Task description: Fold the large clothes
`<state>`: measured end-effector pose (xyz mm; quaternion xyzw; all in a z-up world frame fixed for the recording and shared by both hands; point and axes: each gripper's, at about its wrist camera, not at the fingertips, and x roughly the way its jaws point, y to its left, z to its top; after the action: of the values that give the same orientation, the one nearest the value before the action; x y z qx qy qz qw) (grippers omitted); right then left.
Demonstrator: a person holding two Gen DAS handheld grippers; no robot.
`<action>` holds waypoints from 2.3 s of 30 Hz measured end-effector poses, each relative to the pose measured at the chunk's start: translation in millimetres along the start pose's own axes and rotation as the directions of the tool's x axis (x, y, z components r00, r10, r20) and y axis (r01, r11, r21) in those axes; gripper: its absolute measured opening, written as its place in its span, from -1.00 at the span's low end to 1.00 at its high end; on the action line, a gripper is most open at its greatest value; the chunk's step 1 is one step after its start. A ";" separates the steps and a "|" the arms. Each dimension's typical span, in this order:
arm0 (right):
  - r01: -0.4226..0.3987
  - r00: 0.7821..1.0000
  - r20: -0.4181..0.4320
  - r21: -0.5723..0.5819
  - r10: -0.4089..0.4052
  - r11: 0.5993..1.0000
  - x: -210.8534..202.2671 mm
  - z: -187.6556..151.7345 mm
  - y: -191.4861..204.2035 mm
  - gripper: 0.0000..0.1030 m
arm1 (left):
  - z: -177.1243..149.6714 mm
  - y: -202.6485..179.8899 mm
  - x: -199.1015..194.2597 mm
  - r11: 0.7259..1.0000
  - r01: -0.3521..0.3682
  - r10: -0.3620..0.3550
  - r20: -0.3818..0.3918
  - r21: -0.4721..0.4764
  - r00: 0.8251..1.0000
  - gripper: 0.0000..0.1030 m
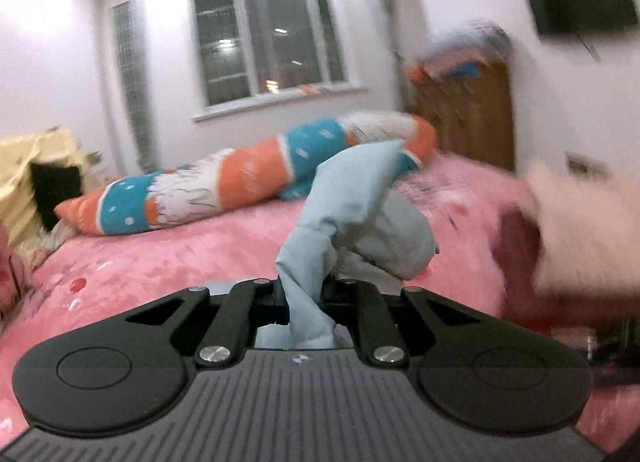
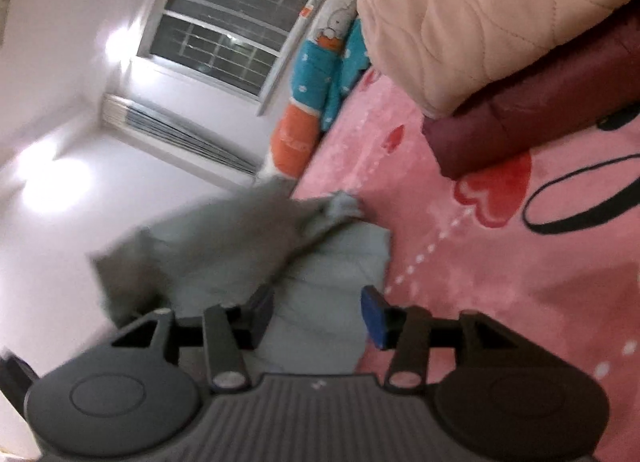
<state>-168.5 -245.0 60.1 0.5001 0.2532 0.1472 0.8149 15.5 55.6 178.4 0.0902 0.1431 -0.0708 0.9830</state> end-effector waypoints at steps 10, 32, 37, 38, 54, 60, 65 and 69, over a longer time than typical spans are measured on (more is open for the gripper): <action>0.119 0.991 -0.043 -0.129 -0.125 0.985 26.1 -10.8 6.6 0.07 | 16.3 185.7 47.1 0.876 -0.346 0.349 -0.052 -0.335 0.936 -0.76; 0.193 0.953 -0.159 -0.342 -0.259 0.920 89.2 -66.5 29.8 0.70 | -151.4 301.5 -10.4 0.532 -0.713 0.657 -0.308 -0.457 0.688 0.02; 0.192 0.957 -0.158 -0.290 -0.245 0.937 98.8 -65.2 33.2 0.83 | -129.1 291.7 -21.2 0.604 -0.637 0.627 -0.207 -0.479 0.751 0.23; 0.188 0.959 -0.156 -0.277 -0.237 0.942 101.4 -63.6 33.7 0.83 | -128.3 289.9 -19.8 0.624 -0.615 0.609 -0.193 -0.483 0.769 0.24; 0.108 0.987 -0.122 0.052 -0.101 0.993 152.3 -35.4 18.8 -0.07 | -132.2 279.9 -1.7 0.837 -0.354 0.366 -0.053 -0.418 0.929 0.64; 0.068 0.994 -0.078 -0.057 -0.073 0.996 141.2 -26.3 66.8 -0.86 | -131.5 290.5 -16.3 0.837 -0.351 0.370 -0.038 -0.419 0.928 0.70; -0.079 0.993 -0.094 -0.096 0.070 0.992 122.0 -24.8 109.6 -0.95 | -123.4 288.2 -34.8 0.842 -0.346 0.372 -0.019 -0.415 0.928 0.77; -0.198 0.965 -0.192 -0.091 0.177 0.976 108.9 -38.1 132.7 -0.96 | -114.9 287.4 -54.1 0.849 -0.324 0.357 0.000 -0.417 0.934 0.84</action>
<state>-97.8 -102.6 135.2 0.4608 0.2699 0.2827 0.7968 -19.3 364.3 131.2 -0.0971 0.0980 0.1328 0.9815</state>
